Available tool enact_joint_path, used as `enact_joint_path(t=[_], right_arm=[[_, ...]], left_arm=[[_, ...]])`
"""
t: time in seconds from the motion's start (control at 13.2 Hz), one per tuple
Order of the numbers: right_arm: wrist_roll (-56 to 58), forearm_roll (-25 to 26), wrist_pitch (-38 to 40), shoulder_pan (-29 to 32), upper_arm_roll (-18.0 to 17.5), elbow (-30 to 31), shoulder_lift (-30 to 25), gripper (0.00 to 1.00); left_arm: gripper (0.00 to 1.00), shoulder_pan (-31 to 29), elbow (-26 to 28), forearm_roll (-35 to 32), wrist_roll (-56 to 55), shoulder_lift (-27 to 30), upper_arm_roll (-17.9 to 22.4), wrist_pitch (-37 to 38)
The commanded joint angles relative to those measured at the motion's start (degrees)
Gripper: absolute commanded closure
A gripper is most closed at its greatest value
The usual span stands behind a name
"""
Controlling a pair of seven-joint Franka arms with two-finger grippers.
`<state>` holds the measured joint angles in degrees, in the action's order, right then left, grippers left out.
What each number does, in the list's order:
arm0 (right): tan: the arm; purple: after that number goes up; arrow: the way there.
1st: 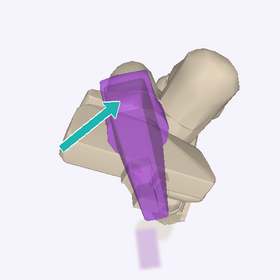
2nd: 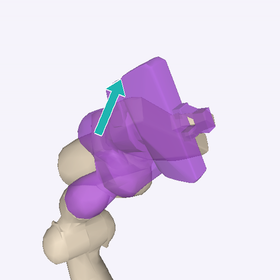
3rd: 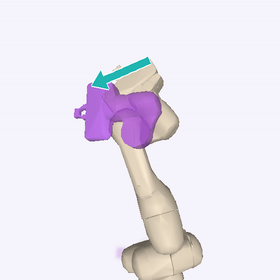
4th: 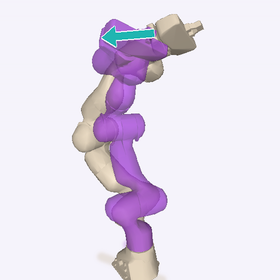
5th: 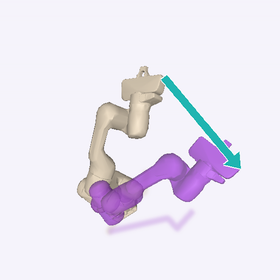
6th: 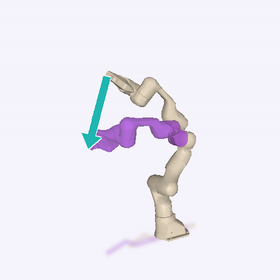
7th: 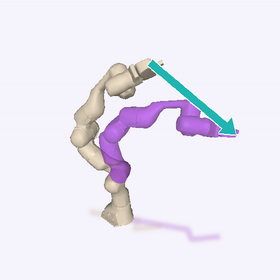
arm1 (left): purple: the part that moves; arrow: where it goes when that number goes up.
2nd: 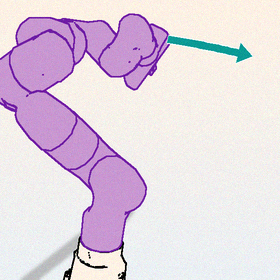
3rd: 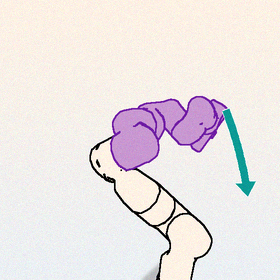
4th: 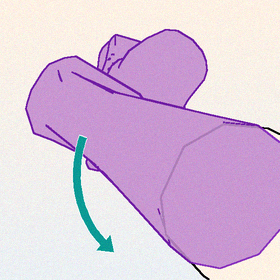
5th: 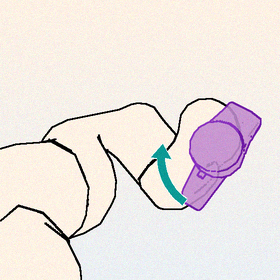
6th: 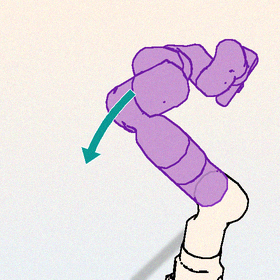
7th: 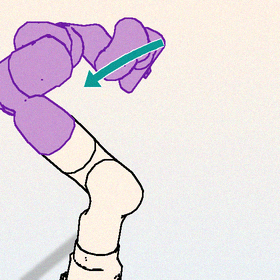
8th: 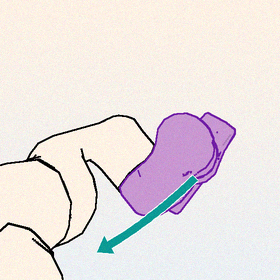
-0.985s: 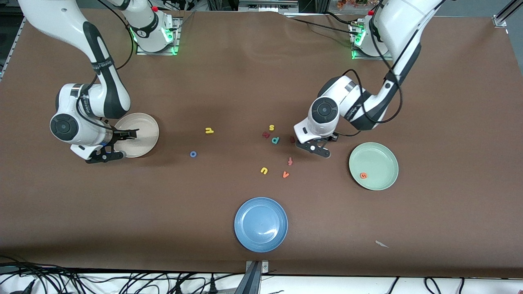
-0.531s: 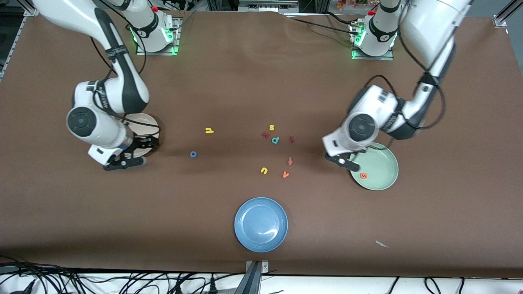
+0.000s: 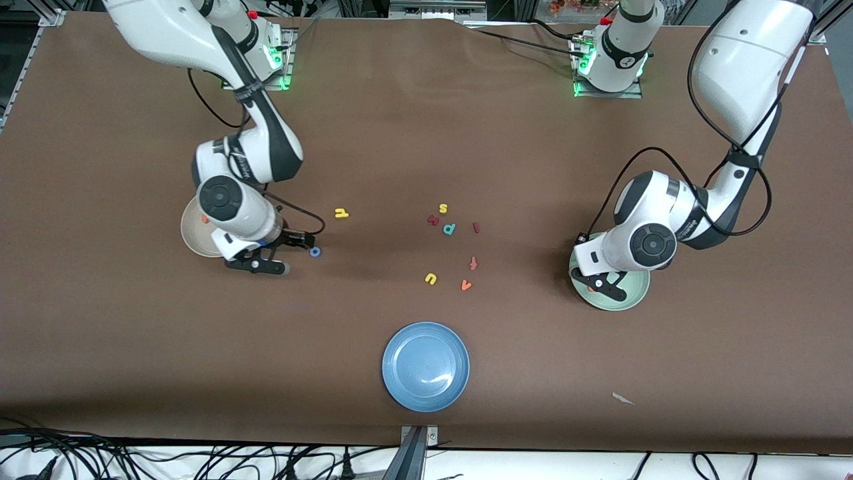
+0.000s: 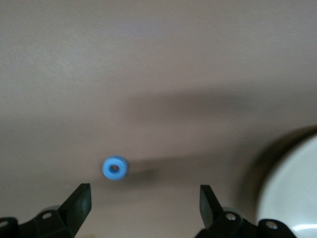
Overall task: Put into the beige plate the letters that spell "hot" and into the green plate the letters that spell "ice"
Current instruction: 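Release the c on the green plate while the right gripper approaches the ring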
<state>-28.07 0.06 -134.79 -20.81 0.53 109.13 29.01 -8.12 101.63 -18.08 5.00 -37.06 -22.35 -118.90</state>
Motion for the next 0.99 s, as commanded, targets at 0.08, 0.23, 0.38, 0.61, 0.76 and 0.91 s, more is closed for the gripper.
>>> enact_joint_path(t=[0.08, 0.23, 0.38, 0.61, 0.76, 0.91], right_arm=[[-1.5, -1.0, -4.2, -0.8, 0.2, -1.4, 2.9, 0.03], [-3.7, -0.9, -6.0, -1.3, 0.1, -1.4, 4.6, 0.06], [-3.7, -1.0, -8.4, -2.4, 0.2, -1.3, 6.3, 0.12], [-3.7, -1.0, -8.8, -2.7, 0.1, -1.2, 6.9, 0.16], [-3.7, -1.0, -8.8, -2.7, 0.1, -1.2, 6.9, 0.25], [-3.4, -1.0, -8.7, -2.7, 0.2, -1.2, 6.9, 0.37]], left_arm=[[0.81, -2.2, 0.6, -4.2, 1.5, -1.0, -0.7, -1.8], [0.0, -2.2, 0.2, -4.2, 2.3, -0.8, -0.8, -1.8], [0.0, -1.9, 0.1, -3.6, 4.9, 1.4, -1.3, -1.0], [0.0, -2.2, -0.2, 2.7, 2.2, 3.7, -6.6, 1.7], [0.0, -1.6, -0.1, 5.3, -4.3, 4.5, -8.6, 1.9], [0.0, -0.1, -0.1, 5.3, -11.6, 4.3, -10.0, 2.0]])
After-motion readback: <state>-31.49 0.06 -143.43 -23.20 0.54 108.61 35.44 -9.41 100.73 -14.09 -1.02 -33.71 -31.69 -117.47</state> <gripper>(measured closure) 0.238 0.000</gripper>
